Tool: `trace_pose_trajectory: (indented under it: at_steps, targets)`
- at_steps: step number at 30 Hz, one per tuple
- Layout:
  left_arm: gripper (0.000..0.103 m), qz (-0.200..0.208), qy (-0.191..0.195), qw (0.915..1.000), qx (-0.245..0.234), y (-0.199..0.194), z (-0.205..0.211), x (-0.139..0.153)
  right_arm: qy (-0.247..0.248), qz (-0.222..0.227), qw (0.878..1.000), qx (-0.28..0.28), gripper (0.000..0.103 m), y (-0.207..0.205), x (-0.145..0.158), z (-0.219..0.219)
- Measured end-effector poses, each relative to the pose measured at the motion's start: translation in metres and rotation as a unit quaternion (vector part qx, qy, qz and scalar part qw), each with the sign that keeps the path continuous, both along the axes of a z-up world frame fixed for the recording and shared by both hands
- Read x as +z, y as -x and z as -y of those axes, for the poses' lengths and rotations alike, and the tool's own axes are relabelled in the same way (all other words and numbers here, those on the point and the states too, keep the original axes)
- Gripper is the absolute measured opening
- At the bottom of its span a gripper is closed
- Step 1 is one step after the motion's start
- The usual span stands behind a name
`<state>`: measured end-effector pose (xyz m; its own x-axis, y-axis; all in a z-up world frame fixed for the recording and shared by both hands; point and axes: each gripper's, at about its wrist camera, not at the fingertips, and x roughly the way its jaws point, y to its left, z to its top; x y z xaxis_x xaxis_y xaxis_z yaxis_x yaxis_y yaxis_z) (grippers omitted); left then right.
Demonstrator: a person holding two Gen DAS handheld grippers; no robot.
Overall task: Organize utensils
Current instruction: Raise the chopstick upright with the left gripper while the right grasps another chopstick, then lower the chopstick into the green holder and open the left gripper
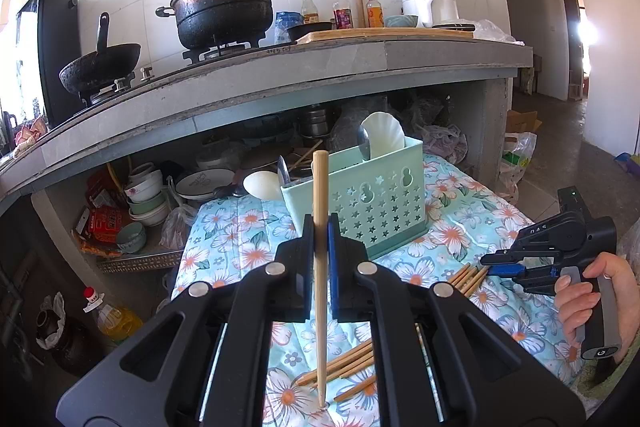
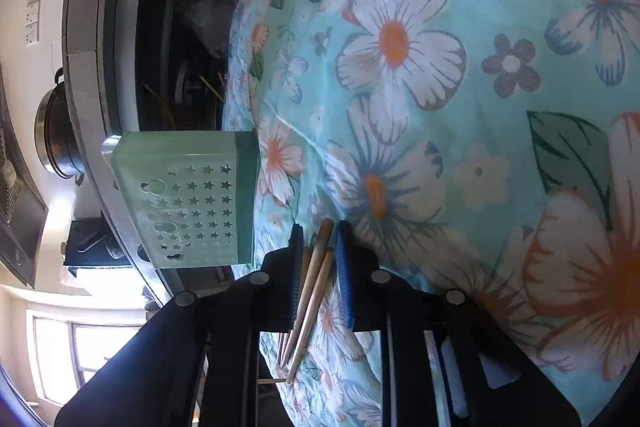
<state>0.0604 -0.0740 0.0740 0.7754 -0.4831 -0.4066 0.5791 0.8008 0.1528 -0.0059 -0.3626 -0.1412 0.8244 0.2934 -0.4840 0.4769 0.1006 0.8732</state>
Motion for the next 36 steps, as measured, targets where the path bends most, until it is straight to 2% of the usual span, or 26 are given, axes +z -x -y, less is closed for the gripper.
trace_pose_trajectory:
  at_steps: [1, 5, 9, 14, 17, 26, 36]
  targets:
    - [0.005, 0.0, 0.001, 1.0, 0.001, 0.0, 0.0, 0.0, 0.005, 0.001, 1.0, 0.001, 0.01, 0.0, 0.002, 0.0]
    - [0.005, 0.0, -0.001, 1.0, 0.0, 0.0, 0.0, 0.0, 0.034, 0.011, 0.999, -0.001, 0.01, 0.003, 0.011, 0.001]
    - [0.005, 0.001, -0.002, 1.0, 0.0, 0.0, 0.0, 0.0, 0.085, 0.028, 0.996, -0.009, 0.01, 0.012, 0.029, 0.003]
    - [0.005, 0.0, 0.006, 1.0, 0.005, -0.001, -0.003, 0.001, 0.156, 0.057, 0.986, -0.016, 0.009, 0.026, 0.061, 0.004]
    - [0.005, -0.004, 0.013, 0.9999, 0.009, -0.003, -0.008, 0.003, 0.183, 0.076, 0.98, -0.015, 0.008, 0.033, 0.078, 0.001]
    - [0.005, -0.027, 0.049, 0.9982, 0.02, -0.006, -0.025, 0.028, 0.198, 0.142, 0.97, -0.019, 0.007, 0.058, 0.113, 0.002]
    - [0.005, -0.02, 0.095, 0.9951, 0.018, -0.015, -0.034, 0.077, 0.201, 0.183, 0.962, -0.03, 0.007, 0.076, 0.132, 0.014]
